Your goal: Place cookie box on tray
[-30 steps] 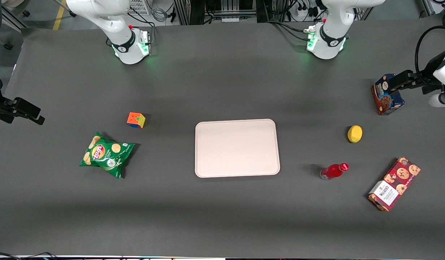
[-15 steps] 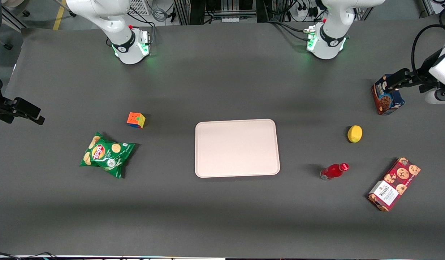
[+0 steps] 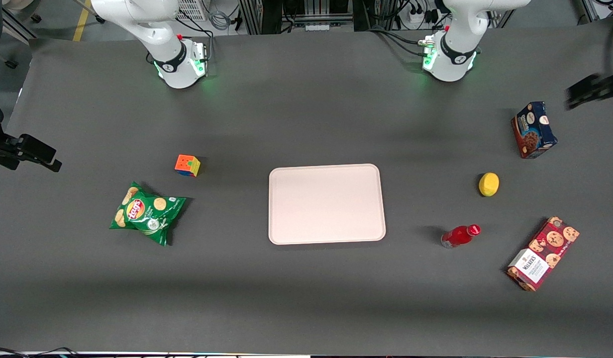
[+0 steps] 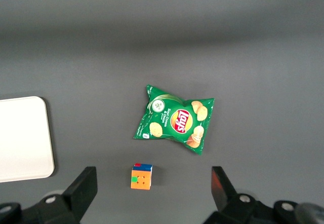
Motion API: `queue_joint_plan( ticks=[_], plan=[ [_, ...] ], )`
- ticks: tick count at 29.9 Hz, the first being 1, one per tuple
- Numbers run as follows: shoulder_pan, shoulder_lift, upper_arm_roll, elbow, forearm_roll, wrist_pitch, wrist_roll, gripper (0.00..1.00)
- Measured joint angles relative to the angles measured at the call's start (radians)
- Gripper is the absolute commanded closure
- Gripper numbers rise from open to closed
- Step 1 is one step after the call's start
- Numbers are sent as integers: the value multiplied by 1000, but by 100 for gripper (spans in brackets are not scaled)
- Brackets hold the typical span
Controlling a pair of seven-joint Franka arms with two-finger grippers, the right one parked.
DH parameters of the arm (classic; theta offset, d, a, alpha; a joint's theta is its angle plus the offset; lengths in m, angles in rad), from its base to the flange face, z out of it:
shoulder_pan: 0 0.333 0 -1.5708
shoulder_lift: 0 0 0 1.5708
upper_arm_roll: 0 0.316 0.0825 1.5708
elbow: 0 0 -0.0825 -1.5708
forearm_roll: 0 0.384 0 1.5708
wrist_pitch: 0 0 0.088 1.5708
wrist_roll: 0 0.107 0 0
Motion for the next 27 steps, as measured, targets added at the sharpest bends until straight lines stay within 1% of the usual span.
queue_joint_plan(
  ticks=[4, 7, 9, 16, 21, 27],
  plan=[
    [2, -8, 110, -30, 8, 13, 125, 0],
    [4, -14, 182, -105, 9, 84, 186, 0],
    [5, -28, 218, -186, 8, 165, 206, 0],
    [7, -97, 325, -566, 9, 514, 215, 0],
    [8, -126, 370, -793, 9, 745, 210, 0],
    [7, -138, 377, -1001, 9, 1009, 163, 0]
  ],
)
